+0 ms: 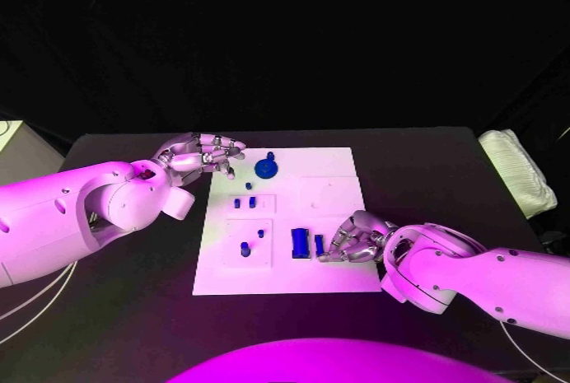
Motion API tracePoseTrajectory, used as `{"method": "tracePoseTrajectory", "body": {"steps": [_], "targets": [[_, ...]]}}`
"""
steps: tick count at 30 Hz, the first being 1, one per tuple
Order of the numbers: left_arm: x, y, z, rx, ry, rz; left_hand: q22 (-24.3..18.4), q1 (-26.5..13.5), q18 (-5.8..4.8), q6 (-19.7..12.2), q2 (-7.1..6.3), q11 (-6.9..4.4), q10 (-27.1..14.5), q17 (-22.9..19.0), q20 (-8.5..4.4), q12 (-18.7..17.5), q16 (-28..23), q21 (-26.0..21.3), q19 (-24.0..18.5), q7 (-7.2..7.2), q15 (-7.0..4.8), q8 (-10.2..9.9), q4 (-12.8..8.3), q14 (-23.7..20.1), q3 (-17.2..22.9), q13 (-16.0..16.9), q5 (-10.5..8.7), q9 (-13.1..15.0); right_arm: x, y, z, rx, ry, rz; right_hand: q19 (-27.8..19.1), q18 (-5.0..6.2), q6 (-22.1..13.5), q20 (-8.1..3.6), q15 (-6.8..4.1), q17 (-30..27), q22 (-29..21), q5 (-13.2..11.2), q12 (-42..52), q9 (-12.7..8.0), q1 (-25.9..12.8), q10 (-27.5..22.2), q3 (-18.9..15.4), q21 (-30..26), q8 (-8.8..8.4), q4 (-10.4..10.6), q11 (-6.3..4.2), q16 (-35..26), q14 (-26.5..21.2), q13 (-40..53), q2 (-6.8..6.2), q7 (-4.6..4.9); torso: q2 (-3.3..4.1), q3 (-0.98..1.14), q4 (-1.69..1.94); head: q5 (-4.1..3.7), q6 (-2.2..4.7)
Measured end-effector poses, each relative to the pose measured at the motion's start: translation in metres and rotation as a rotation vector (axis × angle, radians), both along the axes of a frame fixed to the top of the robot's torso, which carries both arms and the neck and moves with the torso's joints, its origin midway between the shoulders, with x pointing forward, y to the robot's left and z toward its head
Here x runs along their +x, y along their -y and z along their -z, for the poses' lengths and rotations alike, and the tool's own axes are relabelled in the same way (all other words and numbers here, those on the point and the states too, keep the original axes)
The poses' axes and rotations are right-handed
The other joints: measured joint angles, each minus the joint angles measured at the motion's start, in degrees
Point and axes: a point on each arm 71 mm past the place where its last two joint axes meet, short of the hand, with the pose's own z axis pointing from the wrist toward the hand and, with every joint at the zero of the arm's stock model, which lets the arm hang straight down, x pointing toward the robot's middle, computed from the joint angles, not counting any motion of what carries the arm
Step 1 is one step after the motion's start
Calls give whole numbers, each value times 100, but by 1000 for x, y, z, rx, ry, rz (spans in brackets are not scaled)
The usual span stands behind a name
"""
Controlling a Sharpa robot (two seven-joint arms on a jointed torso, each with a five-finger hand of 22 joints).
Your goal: Assemble the parts on the task board
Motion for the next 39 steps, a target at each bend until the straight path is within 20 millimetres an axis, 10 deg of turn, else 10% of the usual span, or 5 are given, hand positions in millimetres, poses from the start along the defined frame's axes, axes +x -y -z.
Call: {"method": "tracePoseTrajectory", "body": {"steps": [21,32,39], "targets": [[1,1,1,6,-4,4,1,0,0,0,0,0,0,1,0,0,0,-19,0,0,0,0,0,0,0,1,0,0,4,-4,1,0,-10,-13,0,0,17,0,0,0,-1,-28,0,2,302,0,29,0,-34,-48,0,0,0,0,106,22,5,6,-3,25,18],[1,1,1,8,-5,4,1,23,0,0,23,0,0,1,0,0,0,-19,0,0,0,0,0,0,0,1,0,0,0,-2,0,13,-11,-14,0,0,16,0,0,0,-1,-26,-51,-108,234,0,-225,0,-100,206,0,0,0,0,5,21,7,6,-1,25,20],[1,0,1,10,-6,4,1,23,0,0,23,0,0,1,0,0,0,-19,0,0,0,0,0,0,0,1,0,0,-4,5,-1,26,-13,-8,0,0,-31,0,0,0,2,-26,-144,-73,401,0,-977,0,-84,647,0,0,0,0,-23,67,7,3,-1,30,26]]}}
